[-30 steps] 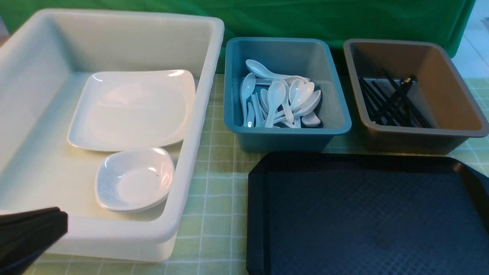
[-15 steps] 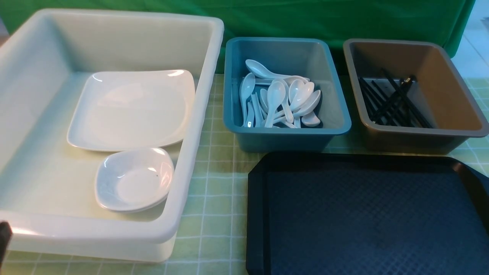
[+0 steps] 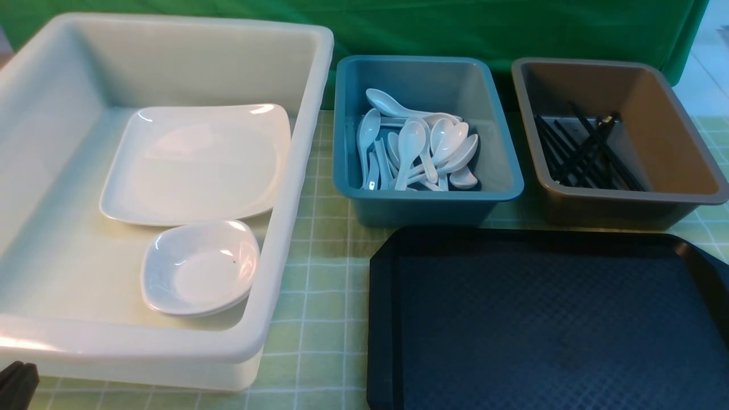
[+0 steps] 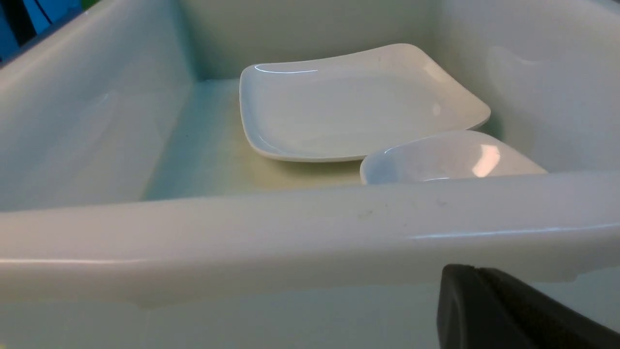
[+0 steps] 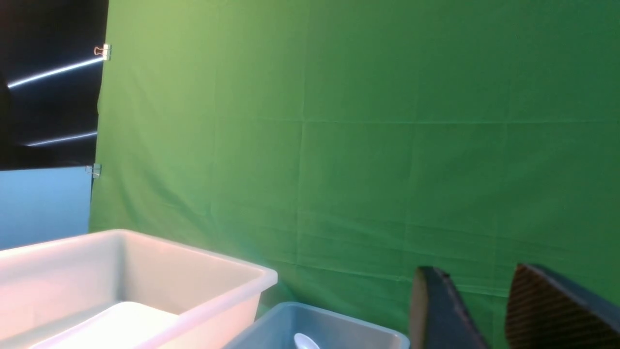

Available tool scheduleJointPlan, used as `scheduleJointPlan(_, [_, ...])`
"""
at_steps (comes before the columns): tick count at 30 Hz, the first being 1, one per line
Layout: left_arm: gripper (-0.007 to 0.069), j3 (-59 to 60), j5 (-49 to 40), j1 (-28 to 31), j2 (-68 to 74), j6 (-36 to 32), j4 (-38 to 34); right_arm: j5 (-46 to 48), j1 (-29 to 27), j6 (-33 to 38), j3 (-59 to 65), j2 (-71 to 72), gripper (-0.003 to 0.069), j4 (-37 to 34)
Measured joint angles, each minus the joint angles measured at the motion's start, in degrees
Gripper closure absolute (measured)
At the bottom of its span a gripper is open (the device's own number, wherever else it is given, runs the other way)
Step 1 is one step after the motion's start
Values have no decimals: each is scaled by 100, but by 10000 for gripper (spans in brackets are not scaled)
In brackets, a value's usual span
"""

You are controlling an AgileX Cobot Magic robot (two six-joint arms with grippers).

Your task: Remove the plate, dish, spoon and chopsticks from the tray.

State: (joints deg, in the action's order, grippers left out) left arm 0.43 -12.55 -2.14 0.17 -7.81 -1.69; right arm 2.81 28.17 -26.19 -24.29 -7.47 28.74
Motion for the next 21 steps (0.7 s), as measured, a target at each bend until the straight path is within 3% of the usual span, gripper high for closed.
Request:
scheduleJointPlan(17, [634, 0, 0, 0, -10, -2, 15, 0, 0, 0, 0, 0, 419, 0])
scheduleJointPlan(20, [632, 0, 0, 0, -10, -2, 15, -39, 0, 360, 0, 0, 419, -491])
scheduleJointPlan(21, [631, 0, 0, 0, -10, -2, 15, -56, 0, 848, 7, 0, 419, -982])
